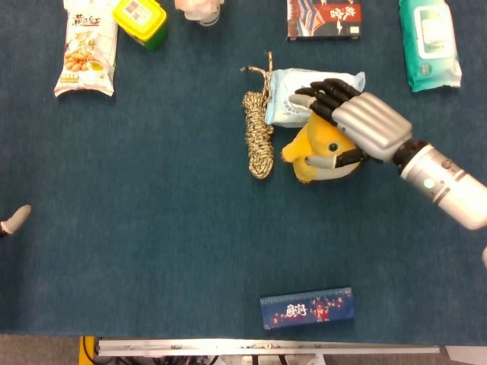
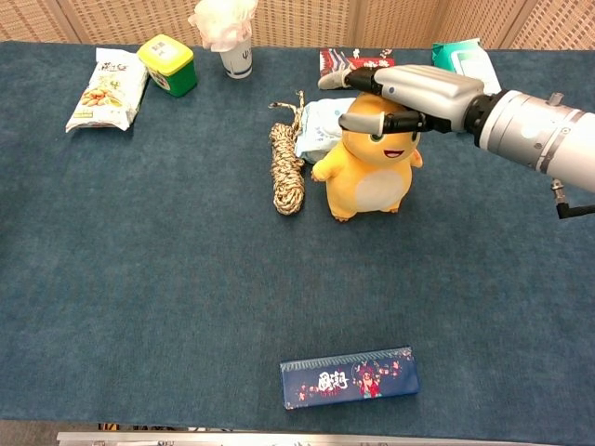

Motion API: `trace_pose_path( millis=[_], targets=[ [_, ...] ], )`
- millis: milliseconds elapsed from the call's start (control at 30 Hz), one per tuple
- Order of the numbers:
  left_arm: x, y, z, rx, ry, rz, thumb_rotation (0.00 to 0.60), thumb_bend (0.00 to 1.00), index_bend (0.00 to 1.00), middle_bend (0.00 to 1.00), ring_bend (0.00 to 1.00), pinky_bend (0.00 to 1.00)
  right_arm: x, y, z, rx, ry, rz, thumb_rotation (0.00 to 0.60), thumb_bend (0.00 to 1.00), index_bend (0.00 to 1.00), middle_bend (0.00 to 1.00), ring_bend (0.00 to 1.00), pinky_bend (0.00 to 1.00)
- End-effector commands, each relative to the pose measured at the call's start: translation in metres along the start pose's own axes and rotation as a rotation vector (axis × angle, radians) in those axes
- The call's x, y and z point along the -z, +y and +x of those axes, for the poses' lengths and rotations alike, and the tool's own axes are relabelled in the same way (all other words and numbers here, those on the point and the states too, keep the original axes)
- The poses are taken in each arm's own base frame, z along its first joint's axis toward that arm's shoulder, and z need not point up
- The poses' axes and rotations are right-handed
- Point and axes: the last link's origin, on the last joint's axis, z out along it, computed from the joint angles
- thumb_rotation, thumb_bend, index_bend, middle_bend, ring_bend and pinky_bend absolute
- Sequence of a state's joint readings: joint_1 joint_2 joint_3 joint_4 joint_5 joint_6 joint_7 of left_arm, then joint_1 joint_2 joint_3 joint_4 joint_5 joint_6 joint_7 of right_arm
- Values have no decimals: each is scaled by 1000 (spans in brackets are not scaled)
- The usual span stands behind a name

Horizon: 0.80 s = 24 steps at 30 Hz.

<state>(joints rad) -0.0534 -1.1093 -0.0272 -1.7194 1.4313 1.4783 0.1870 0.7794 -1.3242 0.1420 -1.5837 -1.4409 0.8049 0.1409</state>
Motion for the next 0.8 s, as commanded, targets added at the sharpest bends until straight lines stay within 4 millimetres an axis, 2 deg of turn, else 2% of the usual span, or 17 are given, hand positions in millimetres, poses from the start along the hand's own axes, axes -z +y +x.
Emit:
trace_pose_path(
  millis=[33,167,367,800],
  targets=[
    [0,1,0,1,-2,-3,97,39,50,20,0,0,1,-2,4,8,19,8,0,0,71,102,0,0],
    [1,0,0,5,-1,0,101,39,50,21,0,0,0,-8,7,19,35,33,0,0,71,102,0,0],
    [2,-2,0,13,0,7,100,39,50,21,0,0,-6,-15,-1,52,18,59,0,0,72,102,0,0],
    [2,-3,-1,14,-4,9,103,39,50,20,0,0,-11,-2,-14,121,-29,9,0,0,72,102,0,0]
  ],
)
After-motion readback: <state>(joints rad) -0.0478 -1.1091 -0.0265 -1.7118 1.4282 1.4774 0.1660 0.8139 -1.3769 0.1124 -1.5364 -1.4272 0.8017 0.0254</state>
